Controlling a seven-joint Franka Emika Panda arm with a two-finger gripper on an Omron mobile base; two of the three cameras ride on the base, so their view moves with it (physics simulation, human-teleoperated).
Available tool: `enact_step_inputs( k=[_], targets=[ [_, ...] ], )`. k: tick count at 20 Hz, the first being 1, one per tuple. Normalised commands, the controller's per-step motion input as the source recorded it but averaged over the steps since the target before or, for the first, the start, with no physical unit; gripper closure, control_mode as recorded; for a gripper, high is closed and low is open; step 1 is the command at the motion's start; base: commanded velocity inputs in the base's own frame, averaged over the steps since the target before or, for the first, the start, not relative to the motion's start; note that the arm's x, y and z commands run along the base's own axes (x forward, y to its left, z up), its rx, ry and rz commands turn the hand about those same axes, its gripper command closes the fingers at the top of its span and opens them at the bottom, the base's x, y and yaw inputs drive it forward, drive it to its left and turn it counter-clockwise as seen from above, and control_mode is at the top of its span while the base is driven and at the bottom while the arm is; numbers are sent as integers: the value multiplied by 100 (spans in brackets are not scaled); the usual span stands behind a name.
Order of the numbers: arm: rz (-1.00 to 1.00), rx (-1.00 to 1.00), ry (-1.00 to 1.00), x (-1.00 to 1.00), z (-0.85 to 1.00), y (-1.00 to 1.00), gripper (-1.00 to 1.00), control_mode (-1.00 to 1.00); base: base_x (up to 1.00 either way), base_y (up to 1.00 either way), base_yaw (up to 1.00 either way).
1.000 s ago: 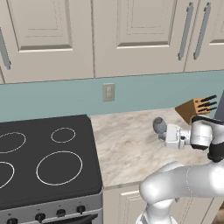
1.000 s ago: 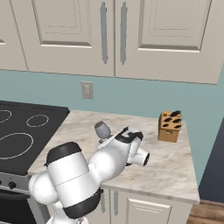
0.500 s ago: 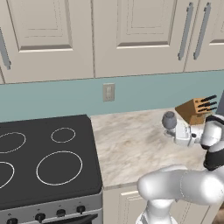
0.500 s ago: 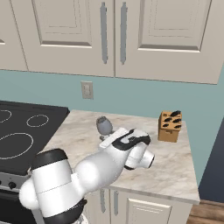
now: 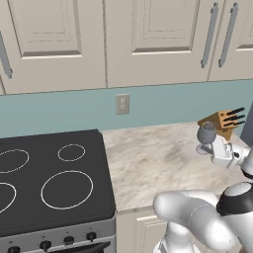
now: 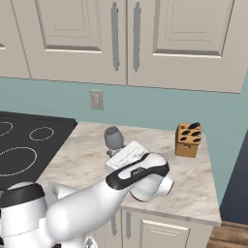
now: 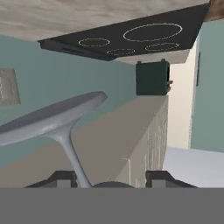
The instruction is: Retrieve the wine glasses from the counter and place one next to each plate.
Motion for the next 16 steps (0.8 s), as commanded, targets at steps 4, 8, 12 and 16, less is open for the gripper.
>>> enact_step_inputs(
  k=[4,8,12,16],
  targets=[
    [-3,1,-9,-90,44,0,100,-100,0,0,0],
    [-1,0,-13,-92,42,2,100,-100,0,0,0],
    [-2,0,-16,-92,45,0,100,-100,0,0,0],
    [-2,0,-16,-81,47,1,100,-100,0,0,0]
  ],
)
